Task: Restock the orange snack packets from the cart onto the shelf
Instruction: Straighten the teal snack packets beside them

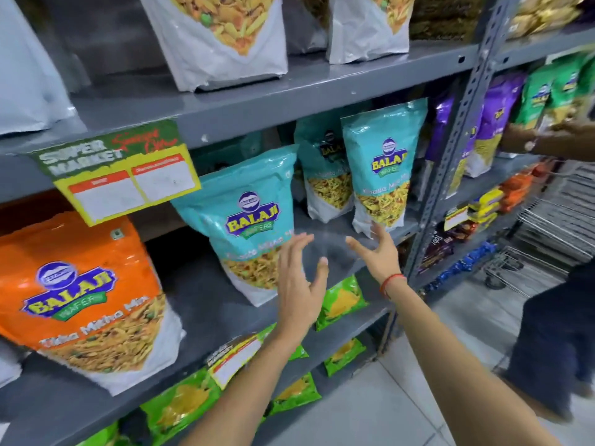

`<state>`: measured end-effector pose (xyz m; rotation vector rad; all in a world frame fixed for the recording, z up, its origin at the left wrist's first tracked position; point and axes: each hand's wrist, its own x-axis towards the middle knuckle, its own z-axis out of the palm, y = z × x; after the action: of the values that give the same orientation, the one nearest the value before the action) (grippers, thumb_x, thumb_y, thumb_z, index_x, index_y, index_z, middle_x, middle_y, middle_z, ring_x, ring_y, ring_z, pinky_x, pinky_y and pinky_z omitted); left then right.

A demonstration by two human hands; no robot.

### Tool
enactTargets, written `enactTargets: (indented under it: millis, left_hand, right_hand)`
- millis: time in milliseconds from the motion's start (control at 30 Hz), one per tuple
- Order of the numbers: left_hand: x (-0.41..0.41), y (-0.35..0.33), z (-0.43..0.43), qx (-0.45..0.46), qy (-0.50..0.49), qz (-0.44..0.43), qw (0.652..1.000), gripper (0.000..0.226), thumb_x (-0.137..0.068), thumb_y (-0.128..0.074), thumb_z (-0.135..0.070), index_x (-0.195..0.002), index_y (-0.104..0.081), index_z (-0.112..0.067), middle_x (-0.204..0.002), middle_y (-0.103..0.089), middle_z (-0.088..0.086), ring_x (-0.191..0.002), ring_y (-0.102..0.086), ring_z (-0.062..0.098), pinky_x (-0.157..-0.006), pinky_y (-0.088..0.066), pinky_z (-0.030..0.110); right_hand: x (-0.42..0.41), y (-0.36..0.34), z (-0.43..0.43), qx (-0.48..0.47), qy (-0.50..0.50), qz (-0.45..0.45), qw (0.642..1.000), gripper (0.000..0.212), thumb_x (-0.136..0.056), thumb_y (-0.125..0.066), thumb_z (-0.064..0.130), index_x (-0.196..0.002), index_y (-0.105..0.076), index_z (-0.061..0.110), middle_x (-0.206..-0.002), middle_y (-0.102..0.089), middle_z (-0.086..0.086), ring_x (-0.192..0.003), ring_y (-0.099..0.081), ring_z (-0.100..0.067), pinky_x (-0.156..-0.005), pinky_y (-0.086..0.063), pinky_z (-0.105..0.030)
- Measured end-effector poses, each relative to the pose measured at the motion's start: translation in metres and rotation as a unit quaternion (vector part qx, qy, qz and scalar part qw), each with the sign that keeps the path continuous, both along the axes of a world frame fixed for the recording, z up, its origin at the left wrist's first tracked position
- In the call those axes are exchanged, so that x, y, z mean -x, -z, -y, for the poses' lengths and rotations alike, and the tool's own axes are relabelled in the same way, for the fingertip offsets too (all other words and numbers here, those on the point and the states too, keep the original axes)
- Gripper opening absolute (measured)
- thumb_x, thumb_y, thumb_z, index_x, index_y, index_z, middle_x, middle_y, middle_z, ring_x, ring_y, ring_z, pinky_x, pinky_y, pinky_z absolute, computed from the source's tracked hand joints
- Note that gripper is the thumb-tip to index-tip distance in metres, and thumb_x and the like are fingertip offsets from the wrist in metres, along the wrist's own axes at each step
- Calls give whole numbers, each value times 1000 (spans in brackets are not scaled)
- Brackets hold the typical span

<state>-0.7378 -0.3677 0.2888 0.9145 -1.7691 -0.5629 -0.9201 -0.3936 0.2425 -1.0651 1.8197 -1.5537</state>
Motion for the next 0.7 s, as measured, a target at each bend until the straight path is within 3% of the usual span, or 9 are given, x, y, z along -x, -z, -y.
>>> enactTargets:
  millis: [133,367,433,567,700]
  left_hand:
    - [49,15,44,-82,82,92,989,37,-91,-53,-29,-126,-48,-17,-127,-50,3,-117,-48,15,-96,-45,40]
    - [135,32,134,-219,129,141,957,71,-84,-62,-38,-142,-28,-14,-147,-35,9,-136,-35,23,-110,-34,38]
    - [157,40,151,-260,123,130,949,81,-79,-67,-41,-143,-25,-14,-151,-33,8,-138,-32,25,-112,-31,39]
    - [177,53,157,-315,127,86,937,86,-77,-71,-41,-144,-24,-15,-151,-35,7,-138,-33,27,-111,-33,42]
    - [166,68,143,-283,106,25,953,81,-77,-71,-40,-143,-29,-17,-147,-41,5,-134,-40,22,-97,-36,24]
  right_hand:
    - [61,-1,9,-12,57,-5,998,82,-77,-71,41,-143,-31,16,-150,-36,-6,-136,-36,-23,-110,-35,-42]
    - [130,2,47,-33,36,66,997,93,-79,-61,55,-149,-10,21,-159,-14,-4,-145,-18,-21,-117,-20,-45]
    - [137,6,61,-35,21,96,995,89,-81,-56,56,-148,-9,24,-158,-17,-3,-143,-22,-21,-117,-20,-46]
    - [129,16,72,7,7,125,992,73,-87,-53,48,-145,-21,20,-143,-39,1,-127,-39,-10,-103,-31,-27]
    - [115,23,69,34,16,107,994,55,-86,-55,48,-134,-38,25,-128,-50,11,-117,-49,-6,-93,-37,-19]
